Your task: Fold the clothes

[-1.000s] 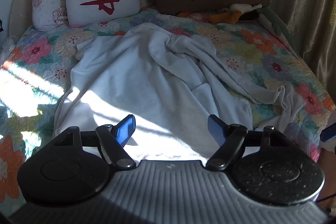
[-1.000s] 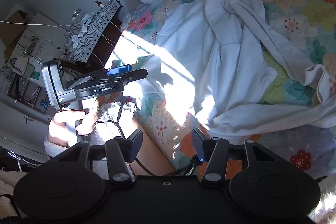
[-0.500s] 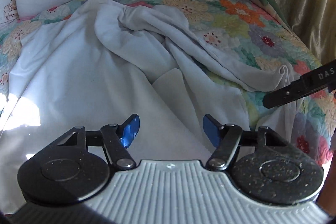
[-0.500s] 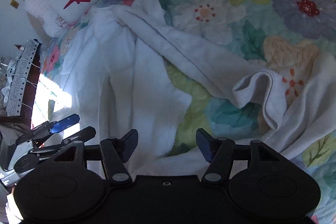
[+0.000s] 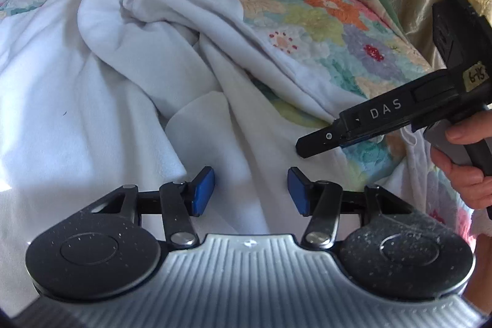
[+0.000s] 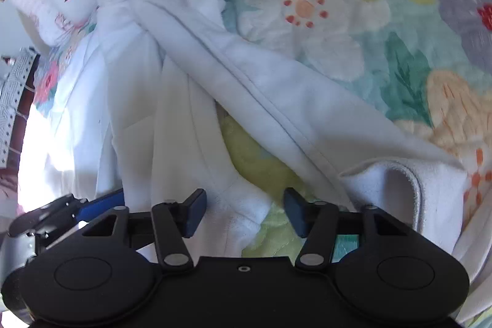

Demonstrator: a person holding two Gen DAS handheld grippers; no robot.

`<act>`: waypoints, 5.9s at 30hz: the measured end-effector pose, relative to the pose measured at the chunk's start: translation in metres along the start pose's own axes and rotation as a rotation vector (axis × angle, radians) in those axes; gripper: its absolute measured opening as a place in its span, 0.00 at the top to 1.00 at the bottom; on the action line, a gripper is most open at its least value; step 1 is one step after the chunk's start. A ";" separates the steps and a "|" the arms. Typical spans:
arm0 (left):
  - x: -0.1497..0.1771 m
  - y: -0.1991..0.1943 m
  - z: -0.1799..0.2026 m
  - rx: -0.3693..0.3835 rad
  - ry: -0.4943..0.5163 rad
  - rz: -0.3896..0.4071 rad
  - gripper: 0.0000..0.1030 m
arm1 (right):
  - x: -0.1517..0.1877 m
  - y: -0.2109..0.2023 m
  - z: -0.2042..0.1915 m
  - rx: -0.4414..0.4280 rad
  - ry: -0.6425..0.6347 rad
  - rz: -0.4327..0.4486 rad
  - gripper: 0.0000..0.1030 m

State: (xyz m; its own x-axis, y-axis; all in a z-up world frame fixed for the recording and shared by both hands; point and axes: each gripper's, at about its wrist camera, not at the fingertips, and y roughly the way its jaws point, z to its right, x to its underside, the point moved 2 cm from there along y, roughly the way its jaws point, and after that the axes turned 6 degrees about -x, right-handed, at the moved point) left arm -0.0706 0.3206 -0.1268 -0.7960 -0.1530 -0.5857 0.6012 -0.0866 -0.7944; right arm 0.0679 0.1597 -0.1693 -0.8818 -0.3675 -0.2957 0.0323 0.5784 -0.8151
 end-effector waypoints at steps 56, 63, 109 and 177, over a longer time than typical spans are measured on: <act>-0.070 0.011 -0.043 -0.061 -0.148 0.200 0.48 | -0.115 -0.077 -0.014 0.325 -0.503 0.646 0.93; -0.106 -0.020 -0.030 -0.116 -0.067 0.335 0.32 | -0.164 -0.099 -0.034 -0.117 -0.360 0.673 0.92; -0.127 0.014 -0.089 -0.294 -0.293 0.389 0.91 | -0.145 -0.020 0.024 -0.077 -0.219 0.381 0.91; -0.095 0.033 -0.103 -0.312 -0.315 0.464 0.98 | -0.148 0.000 0.028 -0.039 -0.380 0.405 0.61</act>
State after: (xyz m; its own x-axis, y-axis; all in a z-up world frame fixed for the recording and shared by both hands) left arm 0.0173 0.4339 -0.1139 -0.3707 -0.3917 -0.8421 0.7915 0.3411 -0.5071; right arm 0.2114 0.1937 -0.1397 -0.5704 -0.3433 -0.7462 0.3093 0.7518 -0.5823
